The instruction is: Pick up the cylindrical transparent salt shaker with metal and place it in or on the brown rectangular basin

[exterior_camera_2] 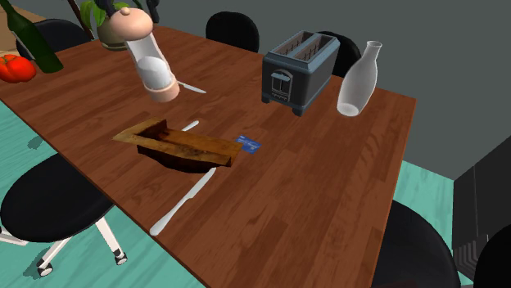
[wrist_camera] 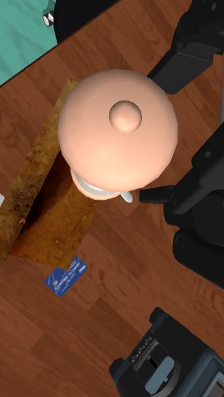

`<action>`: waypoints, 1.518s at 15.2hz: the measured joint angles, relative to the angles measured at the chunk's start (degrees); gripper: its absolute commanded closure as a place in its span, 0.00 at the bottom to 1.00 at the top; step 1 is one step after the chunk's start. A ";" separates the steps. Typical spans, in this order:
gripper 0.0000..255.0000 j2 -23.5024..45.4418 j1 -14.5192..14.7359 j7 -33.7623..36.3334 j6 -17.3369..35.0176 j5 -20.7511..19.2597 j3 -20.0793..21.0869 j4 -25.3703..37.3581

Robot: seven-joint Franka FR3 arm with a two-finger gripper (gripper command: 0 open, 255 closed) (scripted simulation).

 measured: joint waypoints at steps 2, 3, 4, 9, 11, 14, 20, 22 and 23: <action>1.00 0.02 -0.01 0.09 1.52 -0.01 0.00 -1.52; 1.00 -0.29 -0.07 0.10 2.51 -0.01 -0.01 -2.83; 1.00 -0.16 -0.03 0.18 3.13 -0.03 -0.01 -3.31; 1.00 0.00 -0.16 0.23 6.88 -0.06 -0.04 -6.89; 1.00 0.04 -0.23 0.23 8.53 -0.07 -0.06 -8.50; 1.00 0.17 -0.12 0.50 10.61 -0.14 -0.04 -10.45; 1.00 0.80 -0.28 0.54 15.06 -0.22 -0.12 -14.29; 1.00 1.41 -0.21 0.68 16.28 -0.29 -0.12 -14.89; 1.00 1.65 -0.22 0.69 16.73 -0.30 -0.14 -15.11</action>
